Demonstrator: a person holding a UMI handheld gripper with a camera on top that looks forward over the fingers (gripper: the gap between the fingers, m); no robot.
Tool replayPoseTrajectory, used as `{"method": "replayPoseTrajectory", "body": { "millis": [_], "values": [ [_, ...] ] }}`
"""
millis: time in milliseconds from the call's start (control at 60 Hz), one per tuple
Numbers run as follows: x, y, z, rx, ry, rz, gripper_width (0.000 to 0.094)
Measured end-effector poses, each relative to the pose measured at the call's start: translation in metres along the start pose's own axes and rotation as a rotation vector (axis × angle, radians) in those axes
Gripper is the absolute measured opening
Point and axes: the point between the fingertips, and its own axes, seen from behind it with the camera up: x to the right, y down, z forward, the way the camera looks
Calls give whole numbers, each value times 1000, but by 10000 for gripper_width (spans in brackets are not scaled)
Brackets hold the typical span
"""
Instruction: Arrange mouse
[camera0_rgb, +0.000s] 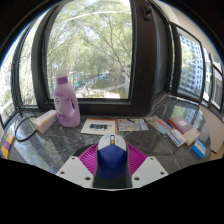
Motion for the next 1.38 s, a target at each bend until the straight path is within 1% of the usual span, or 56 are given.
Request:
{"method": "replayPoseTrajectory", "body": {
  "millis": [100, 167, 233, 300, 333, 400, 417, 467, 500, 550, 683, 933, 1083, 1133, 1233, 1383],
  "values": [
    [-21, 49, 29, -99, -38, -42, 415],
    [-32, 70, 40, -151, -61, -48, 448],
    [-36, 84, 44, -187, -74, -45, 488],
    [-34, 80, 41, -182, -69, -48, 523],
    [-34, 78, 39, -182, -65, -54, 592],
    [-36, 72, 27, -179, -64, -54, 840],
    [-38, 70, 23, -177, -67, -54, 874],
    [-38, 62, 7, -164, -62, -53, 843],
    [-38, 57, -5, -158, -50, -56, 856],
    [-37, 52, -25, -146, -22, -57, 850],
    [-41, 35, -86, -100, 13, -51, 855],
    [-56, 34, -185, -52, 64, -54, 850],
    [-66, 40, -222, -37, 76, -45, 854],
    [-68, 45, -231, -46, 77, -35, 850],
    [-71, 44, -246, -22, 87, -40, 854],
    [-75, 44, -257, -17, 87, -35, 850]
  ]
}}
